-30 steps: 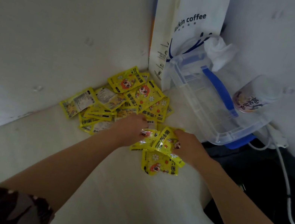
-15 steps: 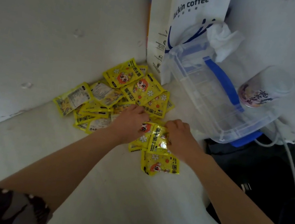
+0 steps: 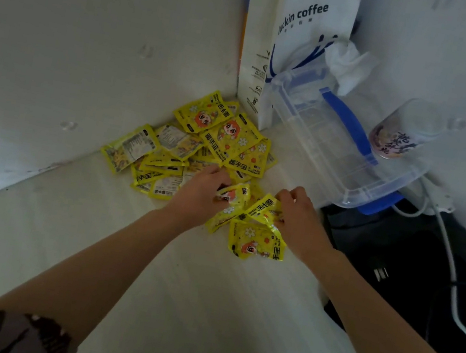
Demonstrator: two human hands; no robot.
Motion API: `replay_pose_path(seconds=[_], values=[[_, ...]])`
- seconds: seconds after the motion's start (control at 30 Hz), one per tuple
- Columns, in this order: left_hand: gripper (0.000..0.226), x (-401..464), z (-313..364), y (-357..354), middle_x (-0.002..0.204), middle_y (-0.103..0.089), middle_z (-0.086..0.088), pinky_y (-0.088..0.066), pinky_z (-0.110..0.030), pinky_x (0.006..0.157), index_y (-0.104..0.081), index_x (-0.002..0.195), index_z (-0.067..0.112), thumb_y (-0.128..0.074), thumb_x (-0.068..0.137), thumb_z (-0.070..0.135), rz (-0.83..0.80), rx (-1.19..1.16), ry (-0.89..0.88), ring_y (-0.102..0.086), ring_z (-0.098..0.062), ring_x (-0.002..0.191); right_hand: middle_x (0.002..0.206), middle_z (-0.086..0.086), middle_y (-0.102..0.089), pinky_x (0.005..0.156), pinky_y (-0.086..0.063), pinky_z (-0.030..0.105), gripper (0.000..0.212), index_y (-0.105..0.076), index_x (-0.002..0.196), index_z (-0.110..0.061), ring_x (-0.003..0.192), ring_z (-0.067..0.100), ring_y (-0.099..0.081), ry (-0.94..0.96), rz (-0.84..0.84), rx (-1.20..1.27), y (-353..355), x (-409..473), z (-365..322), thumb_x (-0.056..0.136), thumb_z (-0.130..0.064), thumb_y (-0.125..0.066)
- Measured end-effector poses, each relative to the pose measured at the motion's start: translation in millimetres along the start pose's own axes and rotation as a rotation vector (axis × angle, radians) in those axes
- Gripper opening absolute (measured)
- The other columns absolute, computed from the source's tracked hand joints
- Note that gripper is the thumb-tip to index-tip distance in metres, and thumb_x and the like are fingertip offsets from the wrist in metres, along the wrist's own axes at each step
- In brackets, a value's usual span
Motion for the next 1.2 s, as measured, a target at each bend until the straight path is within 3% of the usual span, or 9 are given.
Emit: replay_pose_path(seconds=[0.07, 0.17, 0.37, 0.53, 0.7, 0.8, 0.9, 1.03, 1.2], values=[[0.017, -11, -4, 6, 0.094, -0.057, -0.006, -0.044, -0.035, 0.071, -0.062, 0.095, 0.008, -0.07, 0.081, 0.013, 0.031, -0.067, 0.059, -0.052, -0.018, 0.079, 0.115, 0.011, -0.048, 0.079, -0.048, 0.039, 0.036, -0.048, 0.122, -0.012, 0.098, 0.029, -0.052, 0.012, 0.001, -0.009, 2, -7, -1, 0.087, -0.012, -0.06], [0.01, -32, -15, 17, 0.075, -0.061, 0.006, -0.044, -0.03, 0.059, -0.059, 0.09, 0.013, -0.068, 0.084, 0.014, 0.119, -0.211, 0.176, -0.053, -0.009, 0.063, 0.11, 0.008, -0.054, 0.073, -0.039, 0.032, 0.035, -0.046, 0.12, -0.014, 0.095, 0.027, -0.052, 0.006, 0.007, -0.01, 5, -17, -1, 0.088, -0.016, -0.06], [0.027, -70, -38, 23, 0.074, -0.059, 0.012, -0.052, -0.033, 0.052, -0.052, 0.077, 0.032, -0.069, 0.082, 0.012, 0.156, -0.301, 0.324, -0.057, -0.013, 0.064, 0.116, 0.007, -0.059, 0.086, -0.048, 0.039, 0.043, -0.047, 0.125, -0.015, 0.106, 0.028, -0.057, 0.007, -0.142, 0.113, -8, -43, -6, 0.085, -0.015, -0.062], [0.026, -85, -50, 18, 0.088, -0.067, 0.002, -0.058, -0.041, 0.059, -0.054, 0.091, 0.025, -0.073, 0.078, 0.012, 0.124, -0.341, 0.394, -0.065, -0.023, 0.07, 0.125, 0.004, -0.058, 0.09, -0.046, 0.034, 0.051, -0.047, 0.132, -0.02, 0.115, 0.025, -0.054, 0.01, -0.265, 0.114, -28, -56, -13, 0.084, -0.017, -0.064], [0.031, -79, -51, 11, 0.096, -0.066, -0.009, -0.056, -0.032, 0.055, -0.053, 0.098, 0.019, -0.073, 0.078, 0.006, 0.163, -0.55, 0.508, -0.065, -0.024, 0.072, 0.121, 0.006, -0.052, 0.088, -0.047, 0.037, 0.049, -0.049, 0.129, -0.017, 0.111, 0.027, -0.052, 0.063, -0.278, 0.038, -36, -48, -23, 0.082, -0.015, -0.063], [0.032, -71, -50, 8, 0.097, -0.063, -0.005, -0.052, -0.025, 0.053, -0.052, 0.103, 0.018, -0.072, 0.08, 0.007, 0.231, -0.683, 0.596, -0.063, -0.019, 0.072, 0.131, 0.007, -0.044, 0.089, -0.046, 0.038, 0.049, -0.049, 0.128, -0.014, 0.11, 0.028, -0.045, 0.082, -0.252, -0.01, -37, -39, -26, 0.081, -0.01, -0.061], [0.034, -59, -49, 4, 0.099, -0.062, -0.001, -0.052, -0.028, 0.056, -0.053, 0.105, 0.019, -0.073, 0.08, 0.009, 0.33, -0.804, 0.682, -0.064, -0.018, 0.074, 0.144, 0.005, -0.037, 0.097, -0.043, 0.039, 0.057, -0.045, 0.136, -0.015, 0.12, 0.03, -0.038, 0.077, -0.262, -0.017, -41, -33, -23, 0.082, -0.011, -0.061], [0.042, -41, -48, -14, 0.105, -0.062, -0.005, -0.057, -0.037, 0.068, -0.05, 0.114, 0.016, -0.073, 0.08, 0.007, 0.388, -0.997, 0.816, -0.063, -0.014, 0.065, 0.138, 0.006, -0.044, 0.096, -0.042, 0.039, 0.054, -0.047, 0.131, -0.014, 0.121, 0.03, -0.04, 0.06, -0.305, -0.003, -50, -28, -18, 0.079, -0.013, -0.063], [0.047, -22, -43, -37, 0.096, -0.06, -0.002, -0.058, -0.034, 0.059, -0.043, 0.111, 0.012, -0.073, 0.077, -0.001, 0.393, -1.063, 0.907, -0.065, -0.012, 0.06, 0.131, 0.006, -0.042, 0.092, -0.043, 0.037, 0.058, -0.045, 0.132, -0.016, 0.114, 0.028, -0.042, 0.01, -0.292, 0.029, -54, -32, -7, 0.078, -0.019, -0.067]])
Point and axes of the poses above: each hand's wrist, its own x-axis towards the middle knuckle, its own y-axis out of the back of the hand, z = x × y, the point moved 8 cm from there along x, towards the middle knuckle
